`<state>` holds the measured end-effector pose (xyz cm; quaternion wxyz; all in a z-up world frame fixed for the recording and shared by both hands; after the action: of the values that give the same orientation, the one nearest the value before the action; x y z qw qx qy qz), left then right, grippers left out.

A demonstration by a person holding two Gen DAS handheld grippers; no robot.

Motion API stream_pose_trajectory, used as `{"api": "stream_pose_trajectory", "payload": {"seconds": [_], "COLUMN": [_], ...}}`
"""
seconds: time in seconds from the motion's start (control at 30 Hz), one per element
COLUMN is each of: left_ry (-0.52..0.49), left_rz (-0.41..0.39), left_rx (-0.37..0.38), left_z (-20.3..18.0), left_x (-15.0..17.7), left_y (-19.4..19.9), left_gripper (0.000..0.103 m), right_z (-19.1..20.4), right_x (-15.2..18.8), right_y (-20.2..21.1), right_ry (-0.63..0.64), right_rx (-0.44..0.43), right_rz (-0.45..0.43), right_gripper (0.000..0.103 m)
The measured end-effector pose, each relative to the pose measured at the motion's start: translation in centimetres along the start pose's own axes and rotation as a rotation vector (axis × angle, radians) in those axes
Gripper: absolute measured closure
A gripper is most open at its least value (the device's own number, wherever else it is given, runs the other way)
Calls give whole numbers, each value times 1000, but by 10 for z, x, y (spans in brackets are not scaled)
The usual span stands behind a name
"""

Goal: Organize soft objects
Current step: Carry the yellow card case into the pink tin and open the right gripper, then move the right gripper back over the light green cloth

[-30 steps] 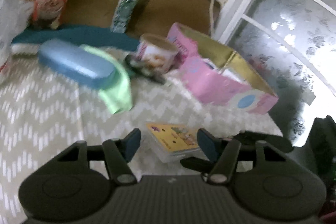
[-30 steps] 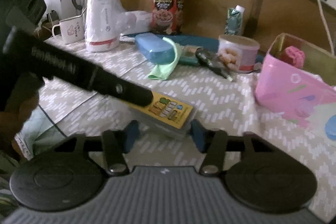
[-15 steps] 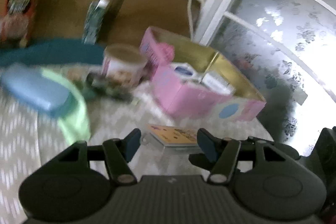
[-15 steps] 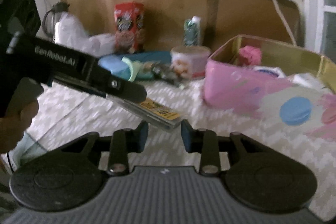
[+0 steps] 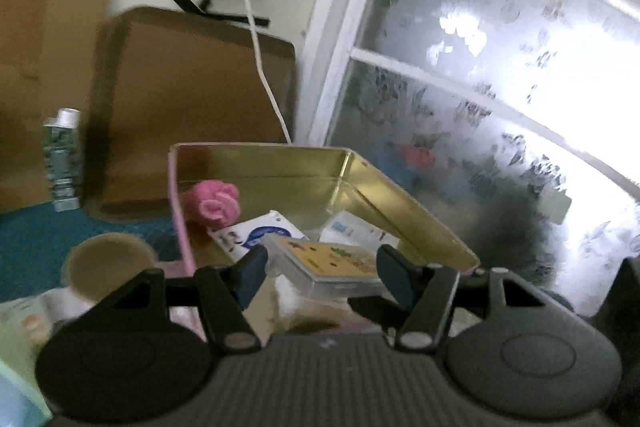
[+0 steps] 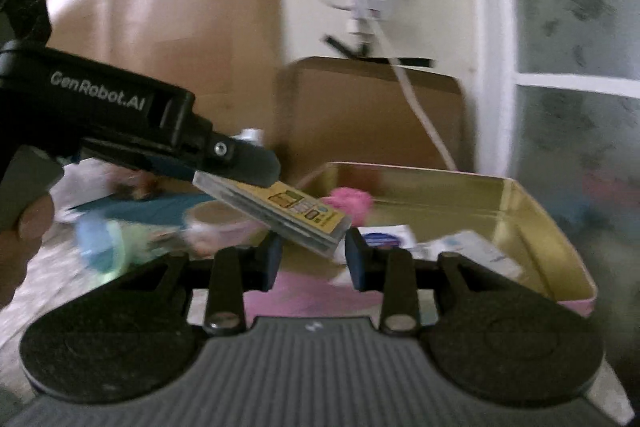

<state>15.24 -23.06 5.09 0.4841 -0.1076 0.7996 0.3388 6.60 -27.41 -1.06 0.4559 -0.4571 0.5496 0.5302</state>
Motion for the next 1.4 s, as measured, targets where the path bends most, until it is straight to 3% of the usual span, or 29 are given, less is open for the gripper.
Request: {"api": "stream_pose_trajectory", "payload": {"seconds": [0.07,0.17,0.27,0.4,0.47,0.5,0.67,0.83,0.93,1.03,1.17,1.37,1.4], "left_ry": [-9,-5,27,6,1,-7,48,190,273,326,422,468,467], "left_rz": [35,87,77,35,11,-6,-42,-51,-75,-107,-208,-246,-245], "left_rx": [-35,-99,-75,-71,-51,-47,-113,-281,-386,-482,-466,-432,-430], "left_z": [5,15,17,15,16,16,45,106,142,170,187,192,192], "left_x": [5,16,26,37,46,52,87,121,136,143,147,148,148], "left_y": [-26,-53,-45,-10,13,29,97,147,171,188,208,217,217], "left_gripper": [32,32,32,32,32,27,27,28,29,29,27,27,27], "right_z": [-10,-27,-41,-43,-38,-36,-4,58,100,137,171,202,204], "right_x": [4,18,26,26,26,24,8,0,7,22,35,56,63], "right_y": [-15,-41,-38,-23,-19,-18,-6,7,4,-10,-30,-59,-64], "right_ry": [-3,28,-64,-72,-91,-98,-104,-15,27,99,119,188,181], "right_rx": [61,201,185,194,172,163,43,-134,-248,-292,-364,-371,-379], "right_rz": [9,59,79,51,51,46,-12,-27,29,108,200,314,347], "right_gripper": [64,61,61,60,60,60,60,58,58,58,58,59,66]}}
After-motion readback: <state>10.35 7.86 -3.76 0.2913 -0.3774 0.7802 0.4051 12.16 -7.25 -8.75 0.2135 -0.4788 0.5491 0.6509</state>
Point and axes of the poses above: each gripper's, at about its wrist camera, not at the fingertips, and y roughly against the way its jaws point, z to its left, x to its underside, the point moved 9 cm from there along -y, roughly the way its jaws point, and after that the axes turned 8 degrees about x, right-handed, at the moved point
